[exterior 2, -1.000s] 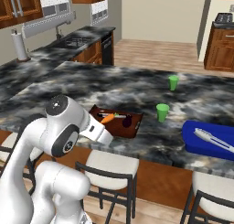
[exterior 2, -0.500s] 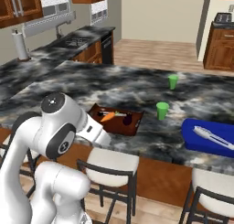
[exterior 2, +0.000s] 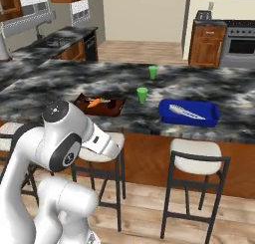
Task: Gather the eggplant and carrot from the fridge and place them on a tray on the dining counter. Then gather the steak and chicken drumstick from the fridge and place them on the other tray.
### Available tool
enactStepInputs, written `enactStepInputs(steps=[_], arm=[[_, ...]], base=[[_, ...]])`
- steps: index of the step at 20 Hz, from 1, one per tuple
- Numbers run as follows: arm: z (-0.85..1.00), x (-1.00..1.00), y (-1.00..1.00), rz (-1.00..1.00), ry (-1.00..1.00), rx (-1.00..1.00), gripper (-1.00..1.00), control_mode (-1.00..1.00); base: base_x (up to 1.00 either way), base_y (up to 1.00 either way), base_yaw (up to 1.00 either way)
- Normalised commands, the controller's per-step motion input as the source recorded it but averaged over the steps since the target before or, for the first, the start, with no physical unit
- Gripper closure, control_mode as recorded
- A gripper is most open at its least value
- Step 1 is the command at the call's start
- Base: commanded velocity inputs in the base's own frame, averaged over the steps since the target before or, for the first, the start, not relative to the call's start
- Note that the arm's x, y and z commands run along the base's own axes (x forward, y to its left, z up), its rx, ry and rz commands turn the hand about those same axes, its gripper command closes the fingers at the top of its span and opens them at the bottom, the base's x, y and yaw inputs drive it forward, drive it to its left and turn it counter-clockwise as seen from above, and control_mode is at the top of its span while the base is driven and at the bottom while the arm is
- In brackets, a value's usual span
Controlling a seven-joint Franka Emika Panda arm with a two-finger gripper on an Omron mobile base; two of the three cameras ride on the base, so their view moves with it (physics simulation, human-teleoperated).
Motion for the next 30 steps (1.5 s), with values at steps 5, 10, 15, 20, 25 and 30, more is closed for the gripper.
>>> enactStepInputs(steps=[5,10,15,20,25,30], arm=[[0.0,0.0,0.0,0.0,0.0,0.0,-1.0,1.0],[0.0,0.0,0.0,0.0,0.0,0.0,-1.0,1.0],[0.0,0.0,0.0,0.0,0.0,0.0,-1.0,1.0],[0.0,0.0,0.0,0.0,0.0,0.0,-1.0,1.0],[0.0,0.0,0.0,0.0,0.0,0.0,-1.0,1.0],[0.0,0.0,0.0,0.0,0.0,0.0,-1.0,1.0]], base=[[-0.23,-0.86,-0.23],[0.01,-0.91,-0.11],[0.08,-0.93,-0.09],[0.25,-0.92,-0.05],[0.36,-0.9,-0.03],[0.57,-0.86,0.0]])
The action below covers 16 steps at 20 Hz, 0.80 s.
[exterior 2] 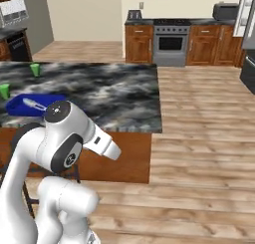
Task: Gather the eggplant and carrot from the fridge and place them on a tray on the dining counter. Then gather the steak and chicken drumstick from the fridge and place them on the other tray.
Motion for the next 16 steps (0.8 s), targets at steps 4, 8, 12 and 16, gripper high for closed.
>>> enactStepInputs(steps=[4,8,12,16], arm=[[0.0,0.0,0.0,0.0,0.0,0.0,-1.0,1.0],[0.0,0.0,0.0,0.0,0.0,0.0,-1.0,1.0],[0.0,0.0,0.0,0.0,0.0,0.0,-1.0,1.0],[0.0,0.0,0.0,0.0,0.0,0.0,-1.0,1.0]], base=[[0.77,-0.8,0.0],[0.95,-0.82,0.0],[0.99,-0.83,0.0],[0.99,-0.91,0.0]])
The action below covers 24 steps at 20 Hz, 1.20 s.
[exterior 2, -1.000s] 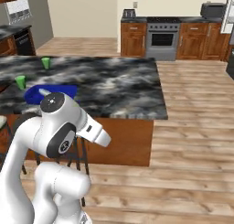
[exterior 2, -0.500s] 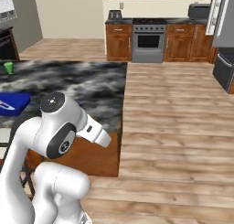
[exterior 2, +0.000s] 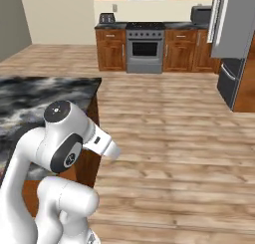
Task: Gather the eggplant and carrot from the fridge and place them on a tray on the dining counter. Then gather the steak and chicken drumstick from the fridge and place them on the other tray.
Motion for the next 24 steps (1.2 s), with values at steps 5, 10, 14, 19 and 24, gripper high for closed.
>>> enactStepInputs(steps=[5,10,14,19,24], arm=[[0.0,0.0,0.0,0.0,0.0,0.0,-1.0,1.0],[0.0,0.0,0.0,0.0,0.0,0.0,-1.0,1.0],[0.0,0.0,0.0,0.0,0.0,0.0,-1.0,1.0],[0.0,0.0,0.0,0.0,0.0,0.0,-1.0,1.0],[0.0,0.0,0.0,0.0,0.0,0.0,-1.0,1.0]], base=[[0.96,-0.83,0.03],[1.0,-0.62,0.11],[1.0,-0.57,0.12],[1.0,-0.4,0.11],[1.0,-0.1,0.04]])
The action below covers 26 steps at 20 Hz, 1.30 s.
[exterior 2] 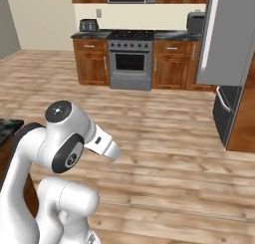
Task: Gather the eggplant and carrot from the fridge and place them on a tray on the dining counter. Then gather the steak and chicken drumstick from the fridge and place them on the other tray.
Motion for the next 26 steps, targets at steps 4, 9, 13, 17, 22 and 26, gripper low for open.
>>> enactStepInputs(steps=[4,9,13,17,22,26], arm=[[0.0,0.0,0.0,0.0,0.0,0.0,-1.0,1.0],[0.0,0.0,0.0,0.0,0.0,0.0,-1.0,1.0],[0.0,0.0,0.0,0.0,0.0,0.0,-1.0,1.0],[0.0,0.0,0.0,0.0,0.0,0.0,-1.0,1.0],[0.0,0.0,0.0,0.0,0.0,0.0,-1.0,1.0],[0.0,0.0,0.0,0.0,0.0,0.0,-1.0,1.0]], base=[[1.0,0.0,0.0],[1.0,0.0,0.0],[1.0,0.02,-0.01],[1.0,0.09,-0.03],[1.0,0.15,-0.09],[1.0,0.24,-0.18]])
